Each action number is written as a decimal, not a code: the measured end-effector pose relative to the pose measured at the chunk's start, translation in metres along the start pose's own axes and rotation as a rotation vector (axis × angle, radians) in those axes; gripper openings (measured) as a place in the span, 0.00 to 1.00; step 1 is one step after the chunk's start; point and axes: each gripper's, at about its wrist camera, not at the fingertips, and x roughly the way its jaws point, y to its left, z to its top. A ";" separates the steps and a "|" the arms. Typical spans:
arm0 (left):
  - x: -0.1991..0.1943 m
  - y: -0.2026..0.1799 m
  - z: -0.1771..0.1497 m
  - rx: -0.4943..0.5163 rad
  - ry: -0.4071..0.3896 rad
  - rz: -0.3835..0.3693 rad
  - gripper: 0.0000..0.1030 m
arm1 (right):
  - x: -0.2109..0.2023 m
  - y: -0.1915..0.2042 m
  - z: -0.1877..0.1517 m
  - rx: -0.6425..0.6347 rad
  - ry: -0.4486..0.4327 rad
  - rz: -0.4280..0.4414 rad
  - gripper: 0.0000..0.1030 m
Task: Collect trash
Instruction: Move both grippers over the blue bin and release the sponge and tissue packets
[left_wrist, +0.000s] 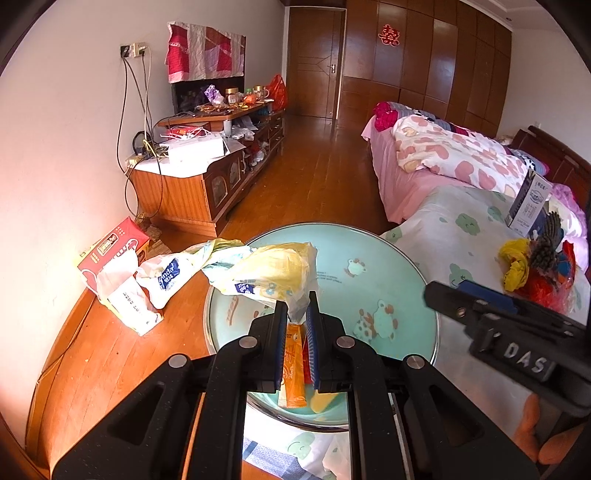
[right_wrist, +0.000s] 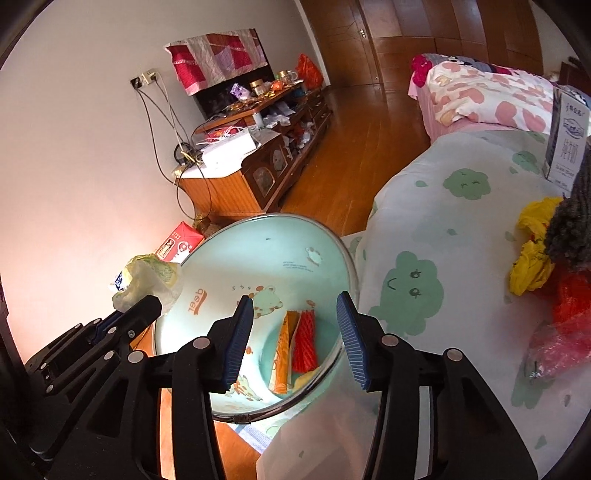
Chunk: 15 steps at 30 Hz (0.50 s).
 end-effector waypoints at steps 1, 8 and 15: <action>0.000 -0.002 0.000 0.008 -0.001 -0.002 0.10 | -0.006 -0.003 -0.001 0.005 -0.016 -0.012 0.46; 0.006 -0.017 -0.003 0.079 -0.001 -0.019 0.10 | -0.043 -0.020 -0.011 0.024 -0.106 -0.075 0.46; 0.006 -0.024 -0.007 0.116 0.006 -0.005 0.42 | -0.062 -0.032 -0.016 0.056 -0.139 -0.107 0.53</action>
